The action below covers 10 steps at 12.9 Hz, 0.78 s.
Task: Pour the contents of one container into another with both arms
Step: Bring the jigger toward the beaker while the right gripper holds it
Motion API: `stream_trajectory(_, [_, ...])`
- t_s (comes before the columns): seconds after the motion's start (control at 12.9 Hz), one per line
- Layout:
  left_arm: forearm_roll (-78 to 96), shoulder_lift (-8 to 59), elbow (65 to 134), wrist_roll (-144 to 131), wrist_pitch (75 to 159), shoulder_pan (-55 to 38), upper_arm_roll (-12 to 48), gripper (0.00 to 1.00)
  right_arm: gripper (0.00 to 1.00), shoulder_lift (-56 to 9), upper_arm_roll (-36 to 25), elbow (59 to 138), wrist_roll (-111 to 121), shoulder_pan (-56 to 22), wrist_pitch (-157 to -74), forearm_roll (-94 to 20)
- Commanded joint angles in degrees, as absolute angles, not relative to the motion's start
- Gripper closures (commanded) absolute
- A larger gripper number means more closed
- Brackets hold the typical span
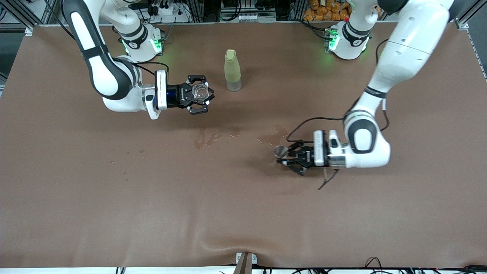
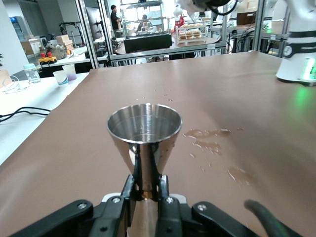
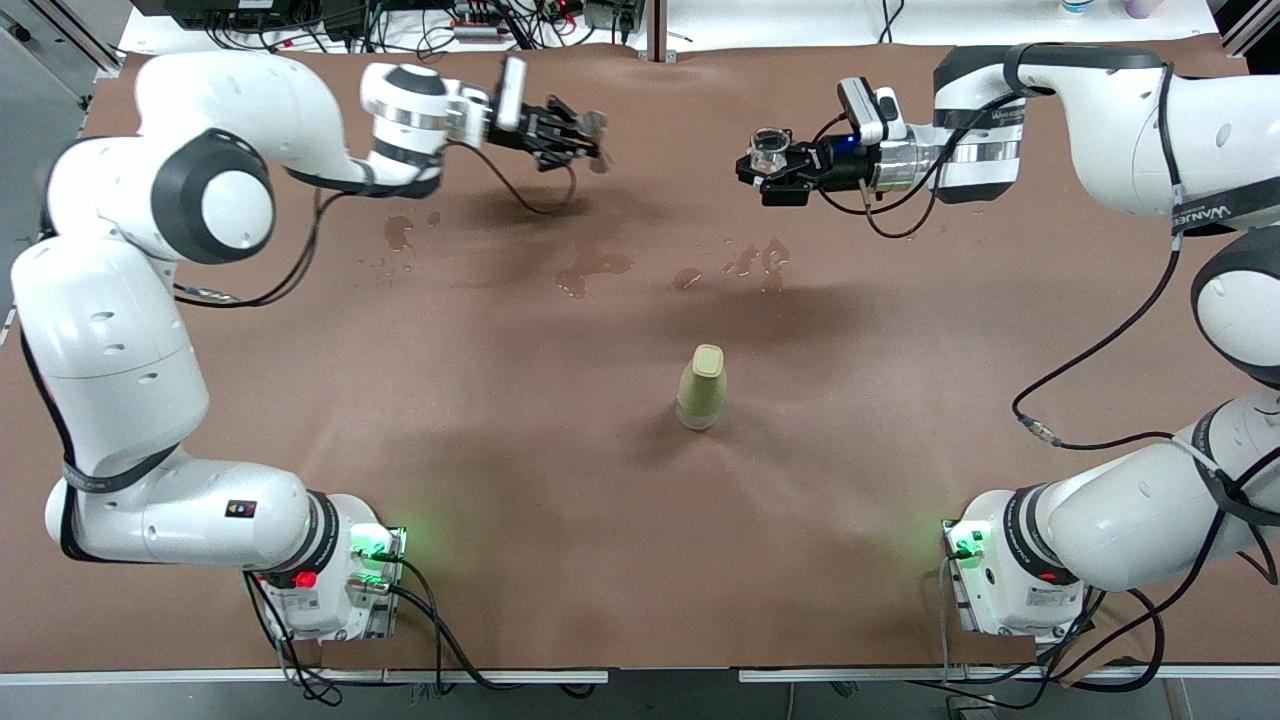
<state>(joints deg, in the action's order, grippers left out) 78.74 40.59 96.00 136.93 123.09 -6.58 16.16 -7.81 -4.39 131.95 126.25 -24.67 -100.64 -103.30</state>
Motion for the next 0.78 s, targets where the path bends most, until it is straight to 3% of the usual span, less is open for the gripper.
stream_trajectory(0.0, [84.3,41.2,95.2,137.5,129.4,-12.5,15.6,1.0,1.0,-5.8,-4.7,133.2,125.1,-26.2,-101.6,-105.5])
stream_trajectory(0.31, [91.5,42.5,93.3,137.1,135.3,-20.5,15.5,1.0,1.0,-6.1,-4.7,133.2,125.1,-28.2,-102.3,-108.4])
stream_trajectory(0.7, [98.0,43.1,93.0,134.9,135.5,-23.4,15.4,1.0,1.0,-6.3,-4.7,132.8,125.9,-34.4,-108.4,-116.8])
